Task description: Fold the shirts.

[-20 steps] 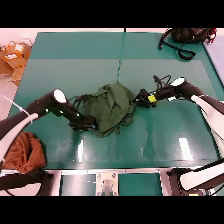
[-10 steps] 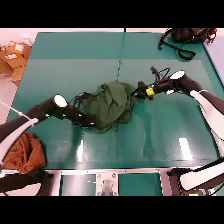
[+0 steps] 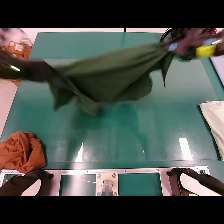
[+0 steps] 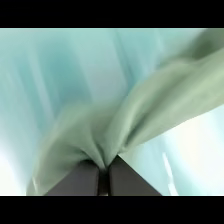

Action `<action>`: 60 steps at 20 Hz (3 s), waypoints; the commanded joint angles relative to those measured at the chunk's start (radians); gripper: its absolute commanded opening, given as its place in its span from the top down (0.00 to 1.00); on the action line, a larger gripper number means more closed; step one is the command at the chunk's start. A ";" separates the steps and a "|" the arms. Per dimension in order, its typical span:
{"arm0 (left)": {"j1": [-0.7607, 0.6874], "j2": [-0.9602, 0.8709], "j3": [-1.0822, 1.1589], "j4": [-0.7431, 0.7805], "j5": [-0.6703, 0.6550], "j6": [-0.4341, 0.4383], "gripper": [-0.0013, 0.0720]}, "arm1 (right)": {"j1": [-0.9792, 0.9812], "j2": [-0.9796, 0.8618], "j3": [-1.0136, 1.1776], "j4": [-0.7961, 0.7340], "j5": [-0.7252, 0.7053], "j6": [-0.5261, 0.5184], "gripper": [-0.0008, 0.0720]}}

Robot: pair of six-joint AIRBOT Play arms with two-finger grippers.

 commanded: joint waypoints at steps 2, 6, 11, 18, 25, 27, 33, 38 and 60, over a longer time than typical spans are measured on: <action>0.026 0.053 0.371 0.076 -0.115 0.014 0.95 | -0.043 0.213 0.168 -0.058 0.019 0.033 0.95; 0.026 0.041 0.406 0.188 -0.130 0.030 0.95 | -0.045 0.226 0.155 -0.244 0.024 0.109 0.95; 0.026 -0.050 0.129 -0.106 -0.120 0.072 0.95 | -0.005 0.036 -0.025 -0.242 -0.076 0.039 0.95; 0.025 -0.233 -0.609 -0.540 0.208 0.307 0.94 | 0.191 -0.540 -0.113 -0.209 -0.314 -0.022 0.92; 0.179 -0.330 -0.546 -0.552 0.057 0.333 0.21 | 0.074 -0.561 -0.024 -0.140 -0.141 0.022 0.54; 0.282 -0.330 -0.446 -0.547 -0.031 0.332 0.21 | 0.005 -0.465 -0.038 -0.194 -0.051 0.063 0.53; 0.436 -0.334 -0.371 -0.378 -0.019 0.332 0.22 | 0.055 -0.150 -0.483 -0.328 -0.110 0.220 0.44; 0.436 -0.334 -0.372 -0.198 0.029 0.301 0.22 | 0.388 -0.127 -0.883 -0.112 -0.498 0.274 0.40; 0.435 -0.334 -0.526 -0.195 0.117 0.296 0.22 | 0.230 -0.042 -0.730 -0.210 -0.309 0.170 0.95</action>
